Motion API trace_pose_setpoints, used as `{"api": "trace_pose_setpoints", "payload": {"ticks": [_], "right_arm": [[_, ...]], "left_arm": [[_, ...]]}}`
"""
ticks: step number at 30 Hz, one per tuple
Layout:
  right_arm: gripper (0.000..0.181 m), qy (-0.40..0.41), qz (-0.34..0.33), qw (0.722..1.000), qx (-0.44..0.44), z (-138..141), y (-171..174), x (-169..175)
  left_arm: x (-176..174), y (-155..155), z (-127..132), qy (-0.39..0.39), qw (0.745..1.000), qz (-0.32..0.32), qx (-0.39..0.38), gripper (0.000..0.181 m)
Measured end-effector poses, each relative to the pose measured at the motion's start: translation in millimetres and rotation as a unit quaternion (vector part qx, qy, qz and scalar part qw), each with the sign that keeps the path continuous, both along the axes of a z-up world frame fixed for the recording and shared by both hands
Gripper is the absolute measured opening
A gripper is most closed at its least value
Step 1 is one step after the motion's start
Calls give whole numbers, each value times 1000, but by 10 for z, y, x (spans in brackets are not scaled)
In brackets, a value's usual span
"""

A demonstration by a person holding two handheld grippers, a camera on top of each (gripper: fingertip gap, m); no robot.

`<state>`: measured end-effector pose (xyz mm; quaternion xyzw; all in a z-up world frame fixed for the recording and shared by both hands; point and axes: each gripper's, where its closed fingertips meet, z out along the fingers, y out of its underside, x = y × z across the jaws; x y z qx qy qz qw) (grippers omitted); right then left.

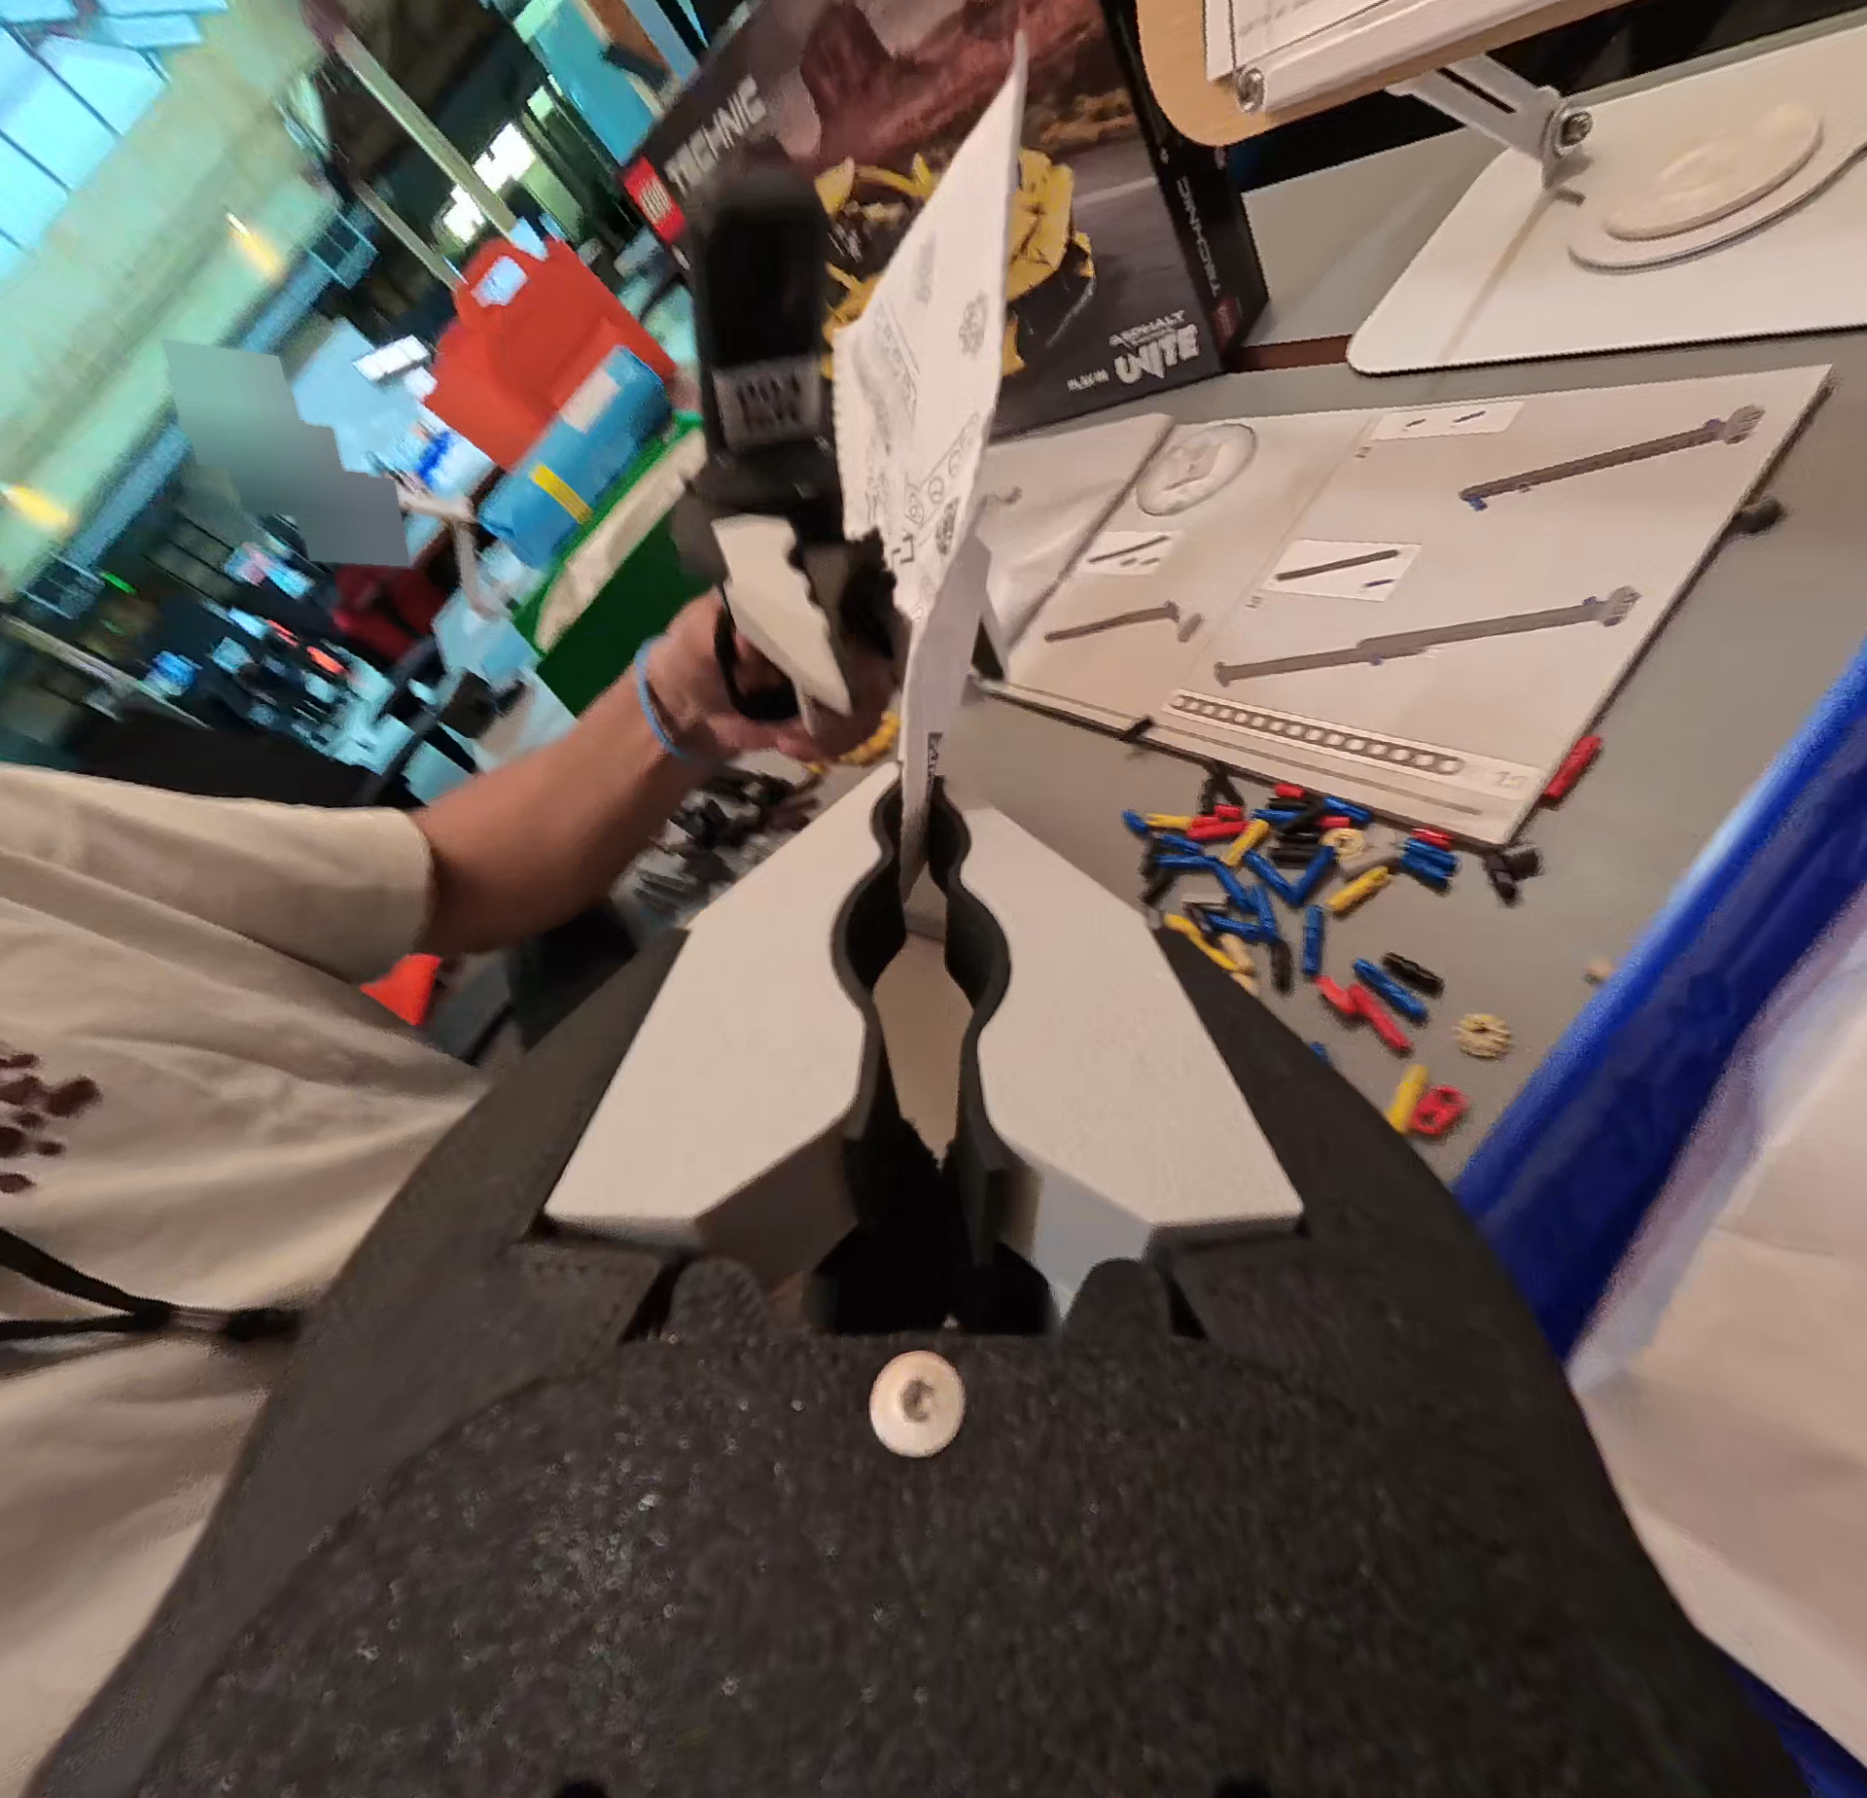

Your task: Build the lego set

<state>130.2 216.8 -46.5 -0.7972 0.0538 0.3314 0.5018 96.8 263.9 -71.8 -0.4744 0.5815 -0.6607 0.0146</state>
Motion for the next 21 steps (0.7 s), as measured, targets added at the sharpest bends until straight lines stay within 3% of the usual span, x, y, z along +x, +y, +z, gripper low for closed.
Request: {"api": "trace_pose_setpoints", "payload": {"ticks": [3,5,8,10,12,14,16,18,20,21], "right_arm": [[0,64,-15,998,1,21,40,-94],[0,92,-40,995,-4,-29,72,-124],[0,92,-62,994,9,-99,67,-137],[8,26,-79,997,1,-239,46,-109],[27,-110,-119,986,-23,-422,-13,43],[38,-283,-161,945,-34,-464,-125,220],[38,-438,-145,887,-33,-454,-186,148],[39,-575,-105,810,-41,-529,-148,-6],[33,-699,-89,709,-43,-563,-80,-39],[26,-727,-68,682,-46,-624,-39,-76]], "left_arm": [[-21,-222,-80,1,1000,-9,-18,31],[-44,-333,-17,-13,999,-13,-49,6],[-71,-350,33,-6,996,0,-88,0],[-79,-353,-44,40,993,12,-112,0],[-90,-341,-126,98,983,23,-151,0],[-89,-289,-220,153,969,40,-192,0],[-100,-271,-282,188,955,45,-224,0],[-109,-296,-303,209,947,41,-242,0],[-123,-349,-291,224,941,31,-253,0],[-133,-382,-278,229,939,24,-256,0]]}}
